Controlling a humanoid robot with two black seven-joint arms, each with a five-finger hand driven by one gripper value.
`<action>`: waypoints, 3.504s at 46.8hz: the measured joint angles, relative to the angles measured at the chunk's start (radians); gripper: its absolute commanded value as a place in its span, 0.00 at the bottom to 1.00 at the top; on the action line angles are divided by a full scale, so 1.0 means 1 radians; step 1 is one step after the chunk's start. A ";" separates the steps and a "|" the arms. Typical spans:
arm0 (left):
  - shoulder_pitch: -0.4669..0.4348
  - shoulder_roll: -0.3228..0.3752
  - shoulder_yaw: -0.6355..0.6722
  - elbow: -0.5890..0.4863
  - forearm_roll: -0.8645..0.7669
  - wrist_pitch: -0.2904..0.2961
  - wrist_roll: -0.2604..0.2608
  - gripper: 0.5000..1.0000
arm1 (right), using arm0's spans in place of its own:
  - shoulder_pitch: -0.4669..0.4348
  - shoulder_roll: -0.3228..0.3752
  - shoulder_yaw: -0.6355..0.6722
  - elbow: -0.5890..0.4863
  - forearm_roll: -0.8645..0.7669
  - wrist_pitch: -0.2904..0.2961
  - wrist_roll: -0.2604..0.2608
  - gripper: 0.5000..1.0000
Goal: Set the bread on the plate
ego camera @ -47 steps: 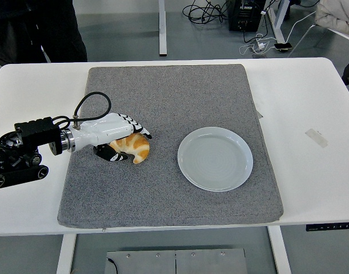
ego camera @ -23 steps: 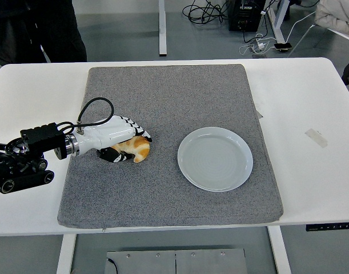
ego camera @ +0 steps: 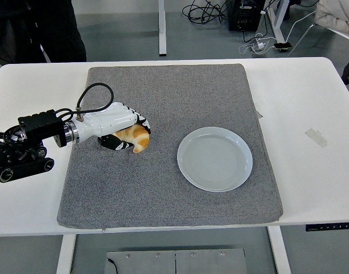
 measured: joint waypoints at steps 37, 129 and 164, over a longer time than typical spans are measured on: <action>-0.093 0.034 -0.173 -0.037 0.004 -0.002 -0.107 0.00 | 0.000 0.000 0.000 0.000 0.000 0.000 0.000 1.00; 0.047 -0.395 -0.056 0.170 0.011 0.004 -0.092 0.00 | 0.000 0.000 0.000 0.000 0.000 0.000 0.000 1.00; 0.083 -0.440 -0.069 0.243 -0.012 0.003 -0.094 0.15 | 0.000 0.000 0.000 0.000 0.000 0.000 0.000 1.00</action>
